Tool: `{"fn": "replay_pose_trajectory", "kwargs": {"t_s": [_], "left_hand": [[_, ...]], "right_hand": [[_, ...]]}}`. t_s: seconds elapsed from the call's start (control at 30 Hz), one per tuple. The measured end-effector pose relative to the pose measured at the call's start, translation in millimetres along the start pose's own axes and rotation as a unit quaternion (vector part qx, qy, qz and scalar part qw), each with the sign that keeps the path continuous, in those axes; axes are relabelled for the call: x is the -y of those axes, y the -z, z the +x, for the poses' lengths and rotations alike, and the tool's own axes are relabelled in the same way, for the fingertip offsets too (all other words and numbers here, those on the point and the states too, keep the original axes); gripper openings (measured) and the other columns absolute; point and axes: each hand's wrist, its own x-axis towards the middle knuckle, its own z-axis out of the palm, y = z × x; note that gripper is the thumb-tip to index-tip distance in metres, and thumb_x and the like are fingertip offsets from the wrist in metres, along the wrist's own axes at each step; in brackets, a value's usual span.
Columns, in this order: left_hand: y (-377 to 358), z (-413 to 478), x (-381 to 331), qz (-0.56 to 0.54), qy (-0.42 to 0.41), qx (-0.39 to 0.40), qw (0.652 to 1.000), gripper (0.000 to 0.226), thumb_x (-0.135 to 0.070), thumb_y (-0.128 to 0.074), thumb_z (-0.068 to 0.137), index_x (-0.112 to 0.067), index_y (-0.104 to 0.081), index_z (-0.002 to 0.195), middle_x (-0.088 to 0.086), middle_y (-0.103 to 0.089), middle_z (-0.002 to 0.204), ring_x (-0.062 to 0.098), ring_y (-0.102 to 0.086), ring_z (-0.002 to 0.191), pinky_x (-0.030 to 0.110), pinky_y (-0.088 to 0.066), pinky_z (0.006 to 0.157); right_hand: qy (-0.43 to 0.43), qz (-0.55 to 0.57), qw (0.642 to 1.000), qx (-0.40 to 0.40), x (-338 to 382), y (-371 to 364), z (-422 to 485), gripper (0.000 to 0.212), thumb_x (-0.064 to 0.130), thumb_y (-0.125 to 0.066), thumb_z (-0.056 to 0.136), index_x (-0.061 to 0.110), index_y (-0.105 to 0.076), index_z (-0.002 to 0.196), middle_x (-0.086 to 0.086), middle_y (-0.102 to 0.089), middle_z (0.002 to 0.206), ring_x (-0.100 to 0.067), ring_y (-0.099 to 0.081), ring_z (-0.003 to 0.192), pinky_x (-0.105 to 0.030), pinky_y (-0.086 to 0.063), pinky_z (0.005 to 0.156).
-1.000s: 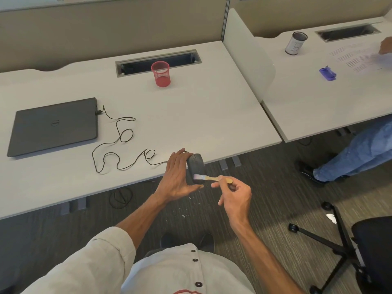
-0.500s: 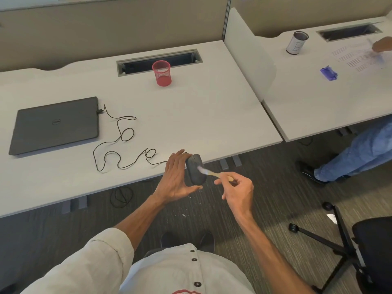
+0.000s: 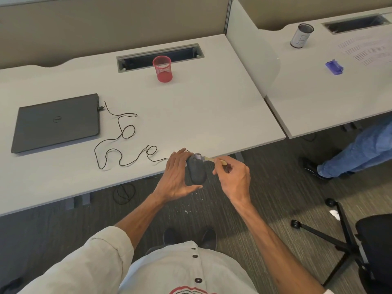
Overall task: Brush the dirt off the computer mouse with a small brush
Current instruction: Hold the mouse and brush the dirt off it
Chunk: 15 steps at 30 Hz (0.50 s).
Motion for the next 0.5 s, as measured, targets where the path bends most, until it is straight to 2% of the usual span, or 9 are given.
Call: {"fn": "replay_pose_trajectory", "kwargs": {"t_s": [0.1,0.17,0.27,0.5], "left_hand": [[1,2,2,0.000,0.008,-0.004,1.000,0.120,-0.065,-0.094,0.075,-0.002,-0.037,0.160,0.016,-0.039,0.167,0.031,-0.028,0.164,0.058,-0.019,0.137],[2,4,2,0.000,0.011,-0.004,1.000,0.121,-0.065,-0.094,0.075,-0.002,-0.036,0.161,0.015,-0.038,0.168,0.031,-0.027,0.165,0.058,-0.018,0.137],[1,5,3,-0.004,0.013,0.000,1.000,0.121,-0.064,-0.094,0.075,-0.001,-0.036,0.161,0.015,-0.037,0.169,0.031,-0.026,0.166,0.058,-0.016,0.138],[2,9,5,-0.007,0.020,0.009,1.000,0.122,-0.066,-0.092,0.076,-0.005,-0.033,0.164,0.015,-0.033,0.172,0.030,-0.024,0.166,0.058,-0.016,0.138]], "right_hand": [[-0.011,-0.024,1.000,0.016,3,-3,-2,0.018,0.035,-0.072,0.104,0.024,-0.085,0.099,0.016,-0.074,0.067,0.009,-0.068,0.066,-0.001,-0.039,0.062],[-0.016,-0.037,0.999,0.024,3,-4,-3,0.021,0.037,-0.072,0.104,0.022,-0.086,0.098,0.014,-0.076,0.069,0.006,-0.066,0.061,-0.006,-0.041,0.064],[-0.025,-0.045,0.998,0.032,4,-2,0,0.019,0.034,-0.075,0.102,0.019,-0.087,0.102,0.013,-0.076,0.074,0.002,-0.065,0.066,-0.013,-0.044,0.066],[-0.056,-0.068,0.993,0.078,1,11,10,0.015,0.033,-0.077,0.099,0.024,-0.086,0.091,0.017,-0.068,0.065,-0.002,-0.059,0.059,-0.022,-0.042,0.060]]}}
